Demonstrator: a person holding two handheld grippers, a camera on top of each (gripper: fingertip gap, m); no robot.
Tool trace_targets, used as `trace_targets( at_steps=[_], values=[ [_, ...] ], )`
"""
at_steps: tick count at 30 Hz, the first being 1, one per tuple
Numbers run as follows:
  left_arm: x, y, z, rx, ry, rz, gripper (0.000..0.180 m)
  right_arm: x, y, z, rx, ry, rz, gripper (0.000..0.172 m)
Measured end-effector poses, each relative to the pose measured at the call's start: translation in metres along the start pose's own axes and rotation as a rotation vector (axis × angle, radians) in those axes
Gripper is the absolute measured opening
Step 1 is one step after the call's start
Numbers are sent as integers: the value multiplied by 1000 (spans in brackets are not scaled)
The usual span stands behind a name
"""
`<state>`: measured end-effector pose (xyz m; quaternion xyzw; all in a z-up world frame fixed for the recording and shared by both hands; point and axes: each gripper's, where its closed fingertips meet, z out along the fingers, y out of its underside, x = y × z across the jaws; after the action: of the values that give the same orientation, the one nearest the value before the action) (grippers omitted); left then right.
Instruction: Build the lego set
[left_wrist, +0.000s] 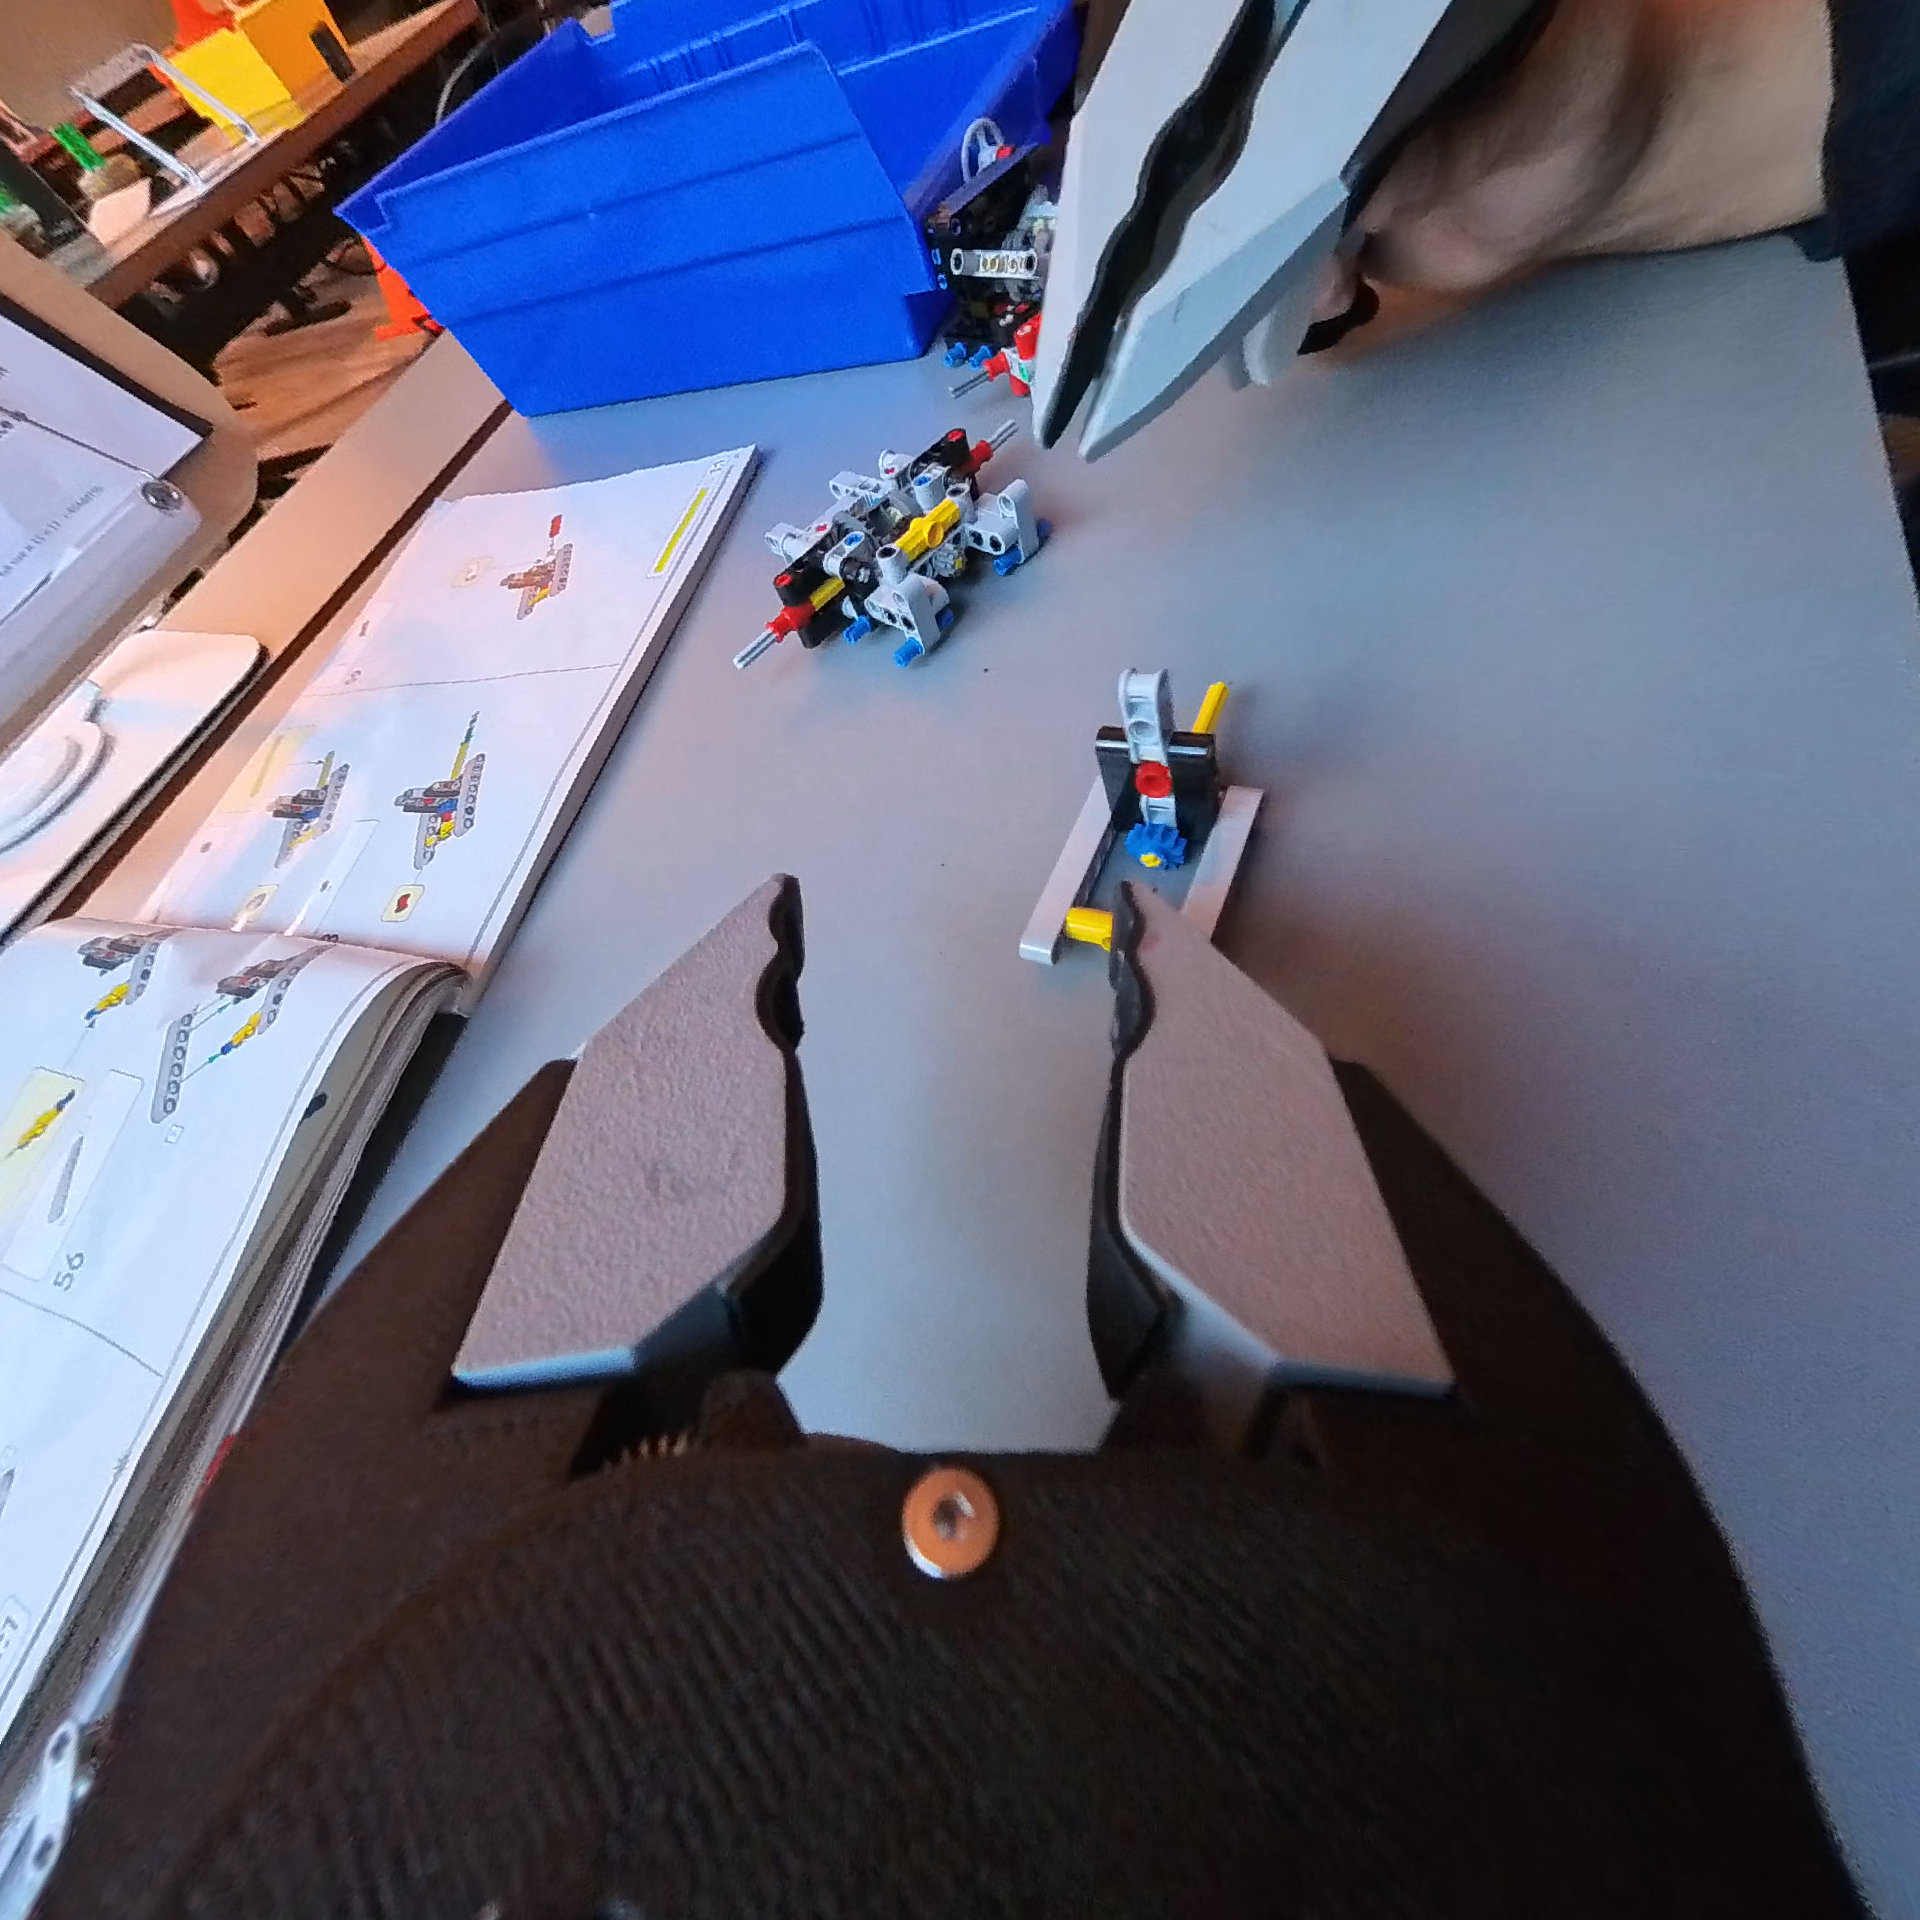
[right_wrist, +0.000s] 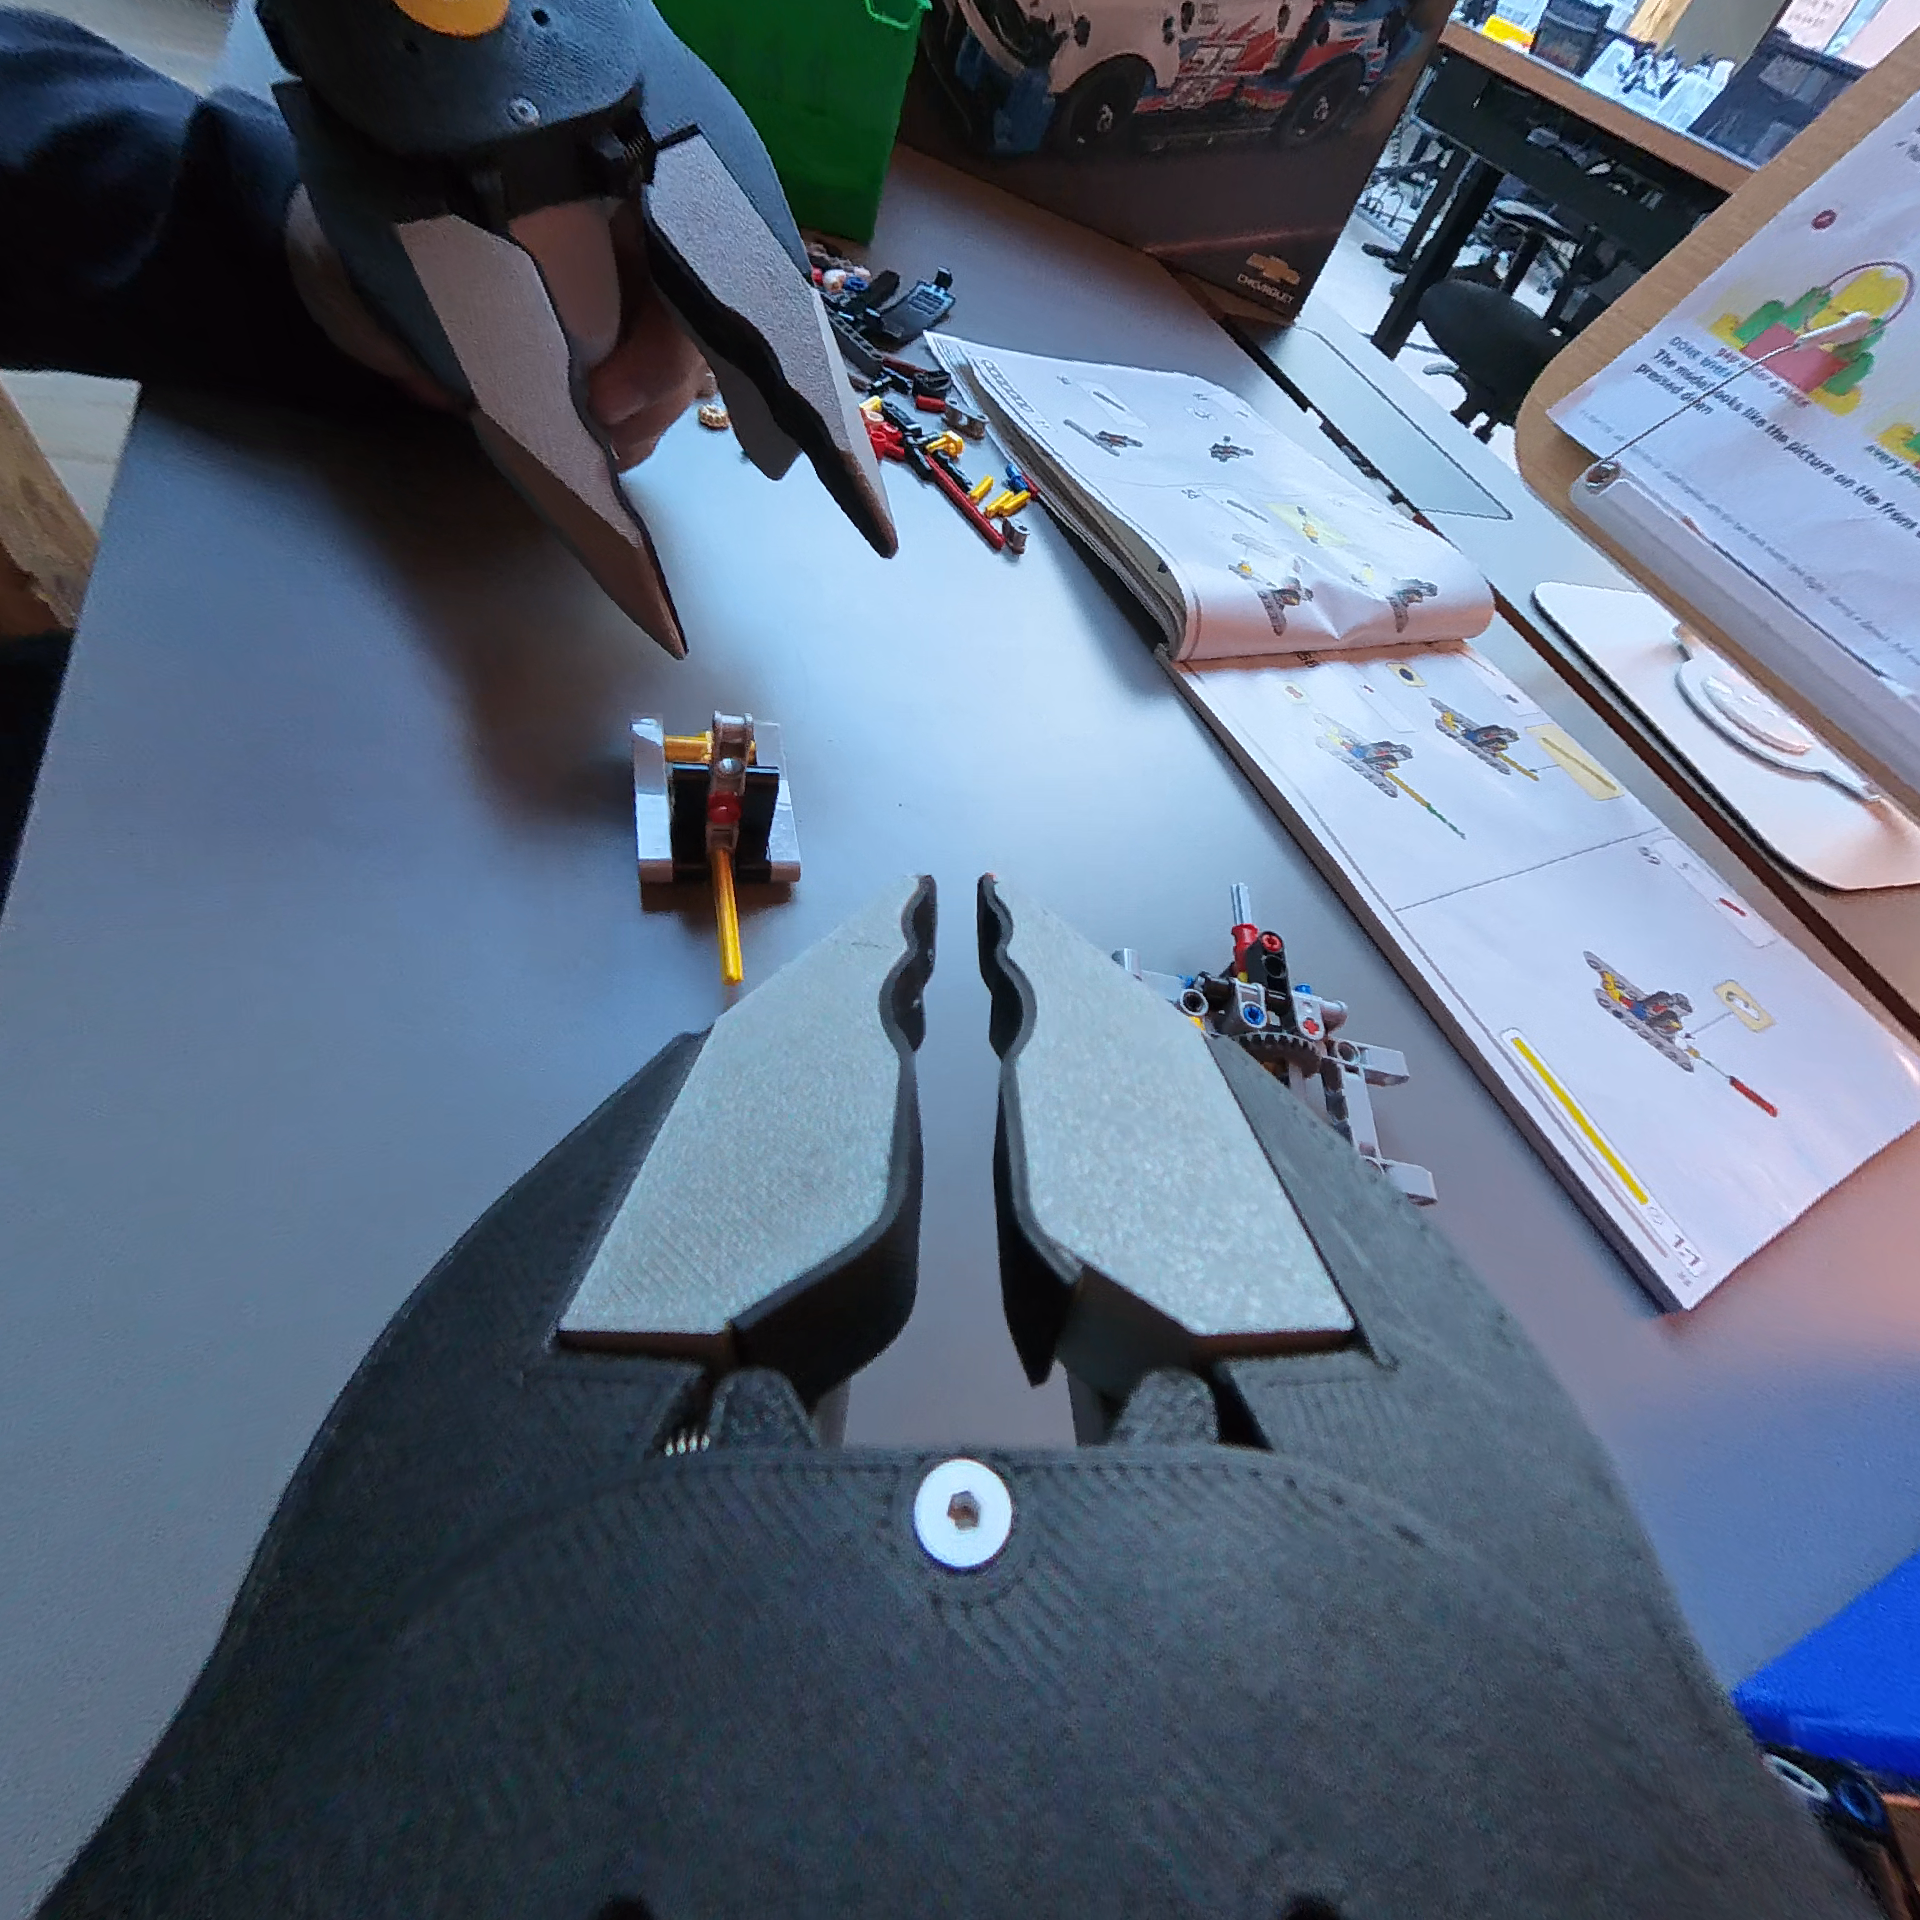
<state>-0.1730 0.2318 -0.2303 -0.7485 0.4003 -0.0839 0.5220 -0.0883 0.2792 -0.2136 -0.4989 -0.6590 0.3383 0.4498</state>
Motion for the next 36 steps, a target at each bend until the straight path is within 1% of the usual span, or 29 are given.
trace_targets(
  at_steps=[7, 10, 11, 13, 15, 18, 21, 23, 25, 28, 30, 32, 34, 36],
  values=[
    [-3, 0, 0, -4, -72, 73, 52, 7, 1, -1, -6, 51, -3, 0],
    [-2, -11, -4, 36, -124, 70, 46, 11, 1, -1, -7, 79, 5, 0],
    [1, -16, -7, 36, -140, 74, 46, 11, 2, -1, -11, 89, 1, 0],
    [14, -29, -12, 39, -169, 133, 45, 11, 3, -2, -22, 107, -10, 0],
    [32, -37, -17, 25, -189, 193, 39, 11, 3, -3, -27, 126, -25, 0],
    [56, -38, -26, -24, -196, 233, 32, 13, 3, -3, -34, 155, -46, 0],
    [62, -32, -43, -65, -221, 192, 23, 13, 4, -1, -47, 163, -56, 0],
    [55, -22, -59, -98, -246, 112, 17, 12, 4, 0, -49, 162, -62, 0],
    [38, -6, -80, -149, -297, 18, 12, 11, 2, 0, -44, 161, -66, 0],
    [3, 31, -121, -245, -410, -121, 12, 11, 3, 0, -47, 159, -65, 0],
    [-21, 62, -156, -337, -502, -188, 11, 10, 3, 0, -48, 158, -65, 0],
    [-39, 90, -191, -409, -584, -252, 6, 11, 4, 1, -53, 158, -65, 0],
    [-52, 105, -216, -425, -624, -312, 0, 10, 4, 1, -51, 155, -63, 0],
    [-62, 115, -234, -422, -644, -361, 0, 11, 4, 2, -53, 151, -57, 0]
  ],
)
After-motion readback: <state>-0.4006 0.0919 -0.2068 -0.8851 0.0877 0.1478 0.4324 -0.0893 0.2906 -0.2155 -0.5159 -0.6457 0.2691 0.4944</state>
